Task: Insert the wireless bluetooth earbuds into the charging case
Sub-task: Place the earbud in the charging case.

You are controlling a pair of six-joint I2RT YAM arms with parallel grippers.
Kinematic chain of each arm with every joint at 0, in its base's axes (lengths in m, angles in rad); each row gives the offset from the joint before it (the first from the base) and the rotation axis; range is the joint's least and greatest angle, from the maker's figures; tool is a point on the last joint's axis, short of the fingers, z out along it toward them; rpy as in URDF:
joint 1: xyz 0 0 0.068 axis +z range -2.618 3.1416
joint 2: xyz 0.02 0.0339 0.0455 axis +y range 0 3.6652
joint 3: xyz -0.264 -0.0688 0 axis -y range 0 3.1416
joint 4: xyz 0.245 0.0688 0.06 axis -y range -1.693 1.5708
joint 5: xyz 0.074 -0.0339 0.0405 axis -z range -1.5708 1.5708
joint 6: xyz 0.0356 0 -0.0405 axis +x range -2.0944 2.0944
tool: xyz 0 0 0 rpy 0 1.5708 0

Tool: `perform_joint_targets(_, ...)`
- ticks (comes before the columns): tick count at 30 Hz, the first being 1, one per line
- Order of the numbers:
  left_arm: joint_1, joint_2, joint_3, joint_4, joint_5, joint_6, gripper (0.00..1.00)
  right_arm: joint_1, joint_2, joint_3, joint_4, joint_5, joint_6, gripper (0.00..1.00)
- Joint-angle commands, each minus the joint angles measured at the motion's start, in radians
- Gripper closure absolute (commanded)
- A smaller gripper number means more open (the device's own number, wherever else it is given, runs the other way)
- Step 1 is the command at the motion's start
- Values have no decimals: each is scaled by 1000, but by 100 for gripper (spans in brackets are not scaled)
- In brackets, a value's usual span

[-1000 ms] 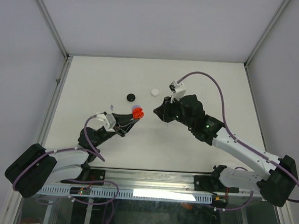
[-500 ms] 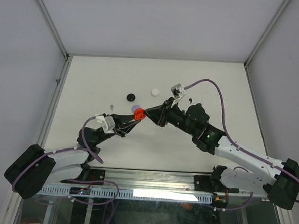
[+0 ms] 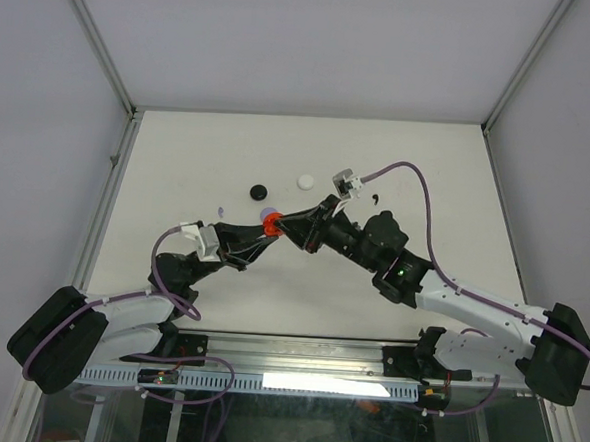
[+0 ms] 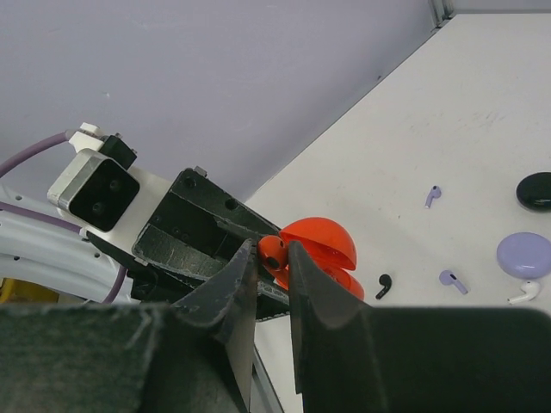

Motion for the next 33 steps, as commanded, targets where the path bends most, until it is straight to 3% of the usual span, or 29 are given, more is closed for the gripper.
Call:
perform_joint_targets(1, 7, -16, 8, 105, 13, -50, 100, 11, 4, -17, 113, 39, 20, 80)
perform_joint_targets(19, 7, -23, 7, 132, -17, -101, 100, 22, 39, -58, 211, 44, 75, 79)
perform_joint_targets(26, 7, -23, -2, 162, -45, -121, 100, 28, 16, -95, 216, 111, 102, 79)
perform_joint_targets(33, 7, -30, -9, 174, -76, -130, 100, 30, -14, -119, 198, 174, 112, 72)
